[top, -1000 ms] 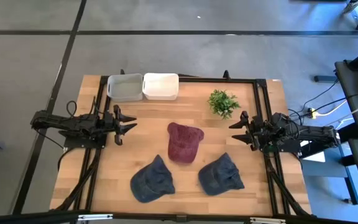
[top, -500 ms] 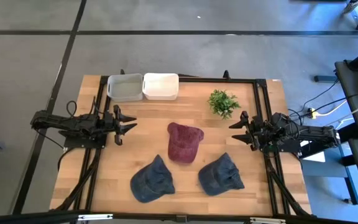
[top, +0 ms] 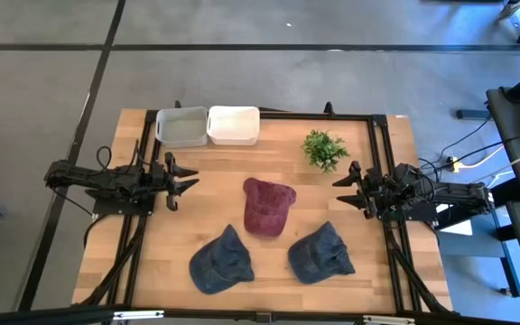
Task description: Pick & Place hat
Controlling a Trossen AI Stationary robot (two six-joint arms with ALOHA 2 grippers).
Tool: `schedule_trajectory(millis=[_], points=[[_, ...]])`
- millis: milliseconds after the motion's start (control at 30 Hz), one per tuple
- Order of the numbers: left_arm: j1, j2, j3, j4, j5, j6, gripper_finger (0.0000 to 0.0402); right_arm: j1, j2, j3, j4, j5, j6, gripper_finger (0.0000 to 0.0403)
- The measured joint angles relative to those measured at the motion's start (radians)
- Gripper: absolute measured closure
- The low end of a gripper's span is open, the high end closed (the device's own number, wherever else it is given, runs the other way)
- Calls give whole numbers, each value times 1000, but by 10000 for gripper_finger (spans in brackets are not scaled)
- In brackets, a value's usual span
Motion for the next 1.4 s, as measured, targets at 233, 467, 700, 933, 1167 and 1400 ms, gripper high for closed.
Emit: schedule_trajectory(millis=[233, 467, 700, 933, 1167, 1400], points=[[0, 0, 0, 0, 0, 0, 288, 0, 0, 0, 1, 0, 12, 174], [0, 0, 0, 0, 0, 0, 288, 0, 0, 0, 3, 54, 20, 174], [0, 0, 0, 0, 0, 0, 288, 0, 0, 0, 15, 307, 186, 174], [0, 0, 0, 0, 0, 0, 288, 0, 0, 0, 15, 474, 237, 174], [0, 0, 0, 57, -8, -52, 288, 0, 0, 0, 21, 559, 237, 141], [0, 0, 0, 150, -117, -199, 288, 0, 0, 0, 24, 586, 241, 91]])
